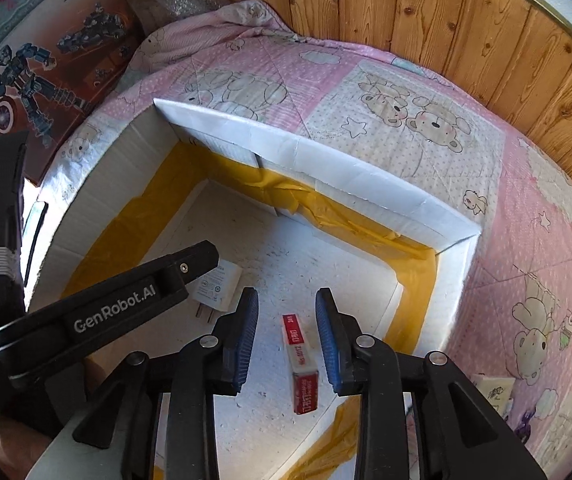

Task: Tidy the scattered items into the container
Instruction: 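Open the left tool to drop the charger while the right tool drops the staples box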

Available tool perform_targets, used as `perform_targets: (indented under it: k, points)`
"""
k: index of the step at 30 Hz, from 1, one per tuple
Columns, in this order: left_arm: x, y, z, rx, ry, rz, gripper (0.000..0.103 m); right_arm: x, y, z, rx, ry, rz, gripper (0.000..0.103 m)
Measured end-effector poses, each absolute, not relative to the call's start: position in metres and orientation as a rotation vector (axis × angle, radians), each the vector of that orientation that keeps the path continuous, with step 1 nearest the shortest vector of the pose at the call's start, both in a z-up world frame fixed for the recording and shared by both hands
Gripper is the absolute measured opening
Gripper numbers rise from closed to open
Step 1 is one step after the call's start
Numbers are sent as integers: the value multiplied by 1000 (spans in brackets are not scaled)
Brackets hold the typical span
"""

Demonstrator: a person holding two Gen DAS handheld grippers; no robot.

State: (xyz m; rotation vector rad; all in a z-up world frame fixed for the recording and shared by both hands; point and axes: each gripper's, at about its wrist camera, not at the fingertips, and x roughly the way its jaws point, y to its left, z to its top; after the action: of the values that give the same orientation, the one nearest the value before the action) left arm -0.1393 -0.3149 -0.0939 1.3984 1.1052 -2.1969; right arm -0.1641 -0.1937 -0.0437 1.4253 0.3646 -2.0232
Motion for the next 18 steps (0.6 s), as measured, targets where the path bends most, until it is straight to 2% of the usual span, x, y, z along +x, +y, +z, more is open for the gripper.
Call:
perform_targets:
  k: [1, 2, 12, 18]
  points:
    - [-138, -313, -90, 1393, 1107, -2203, 57, -160, -186, -39, 1409, 329, -2036, 49]
    - [-137, -310, -87, 1386, 1104, -2213, 57, -156, -178, -34, 1388, 295, -2041, 49]
    - [-119, -303, -42, 1266, 1020, -2290, 57, -91, -106, 20, 1084, 100, -2073, 49]
    - [-111, -286, -25, 1218, 951, -2358, 56, -53, -66, 30, 938, 42, -2055, 49]
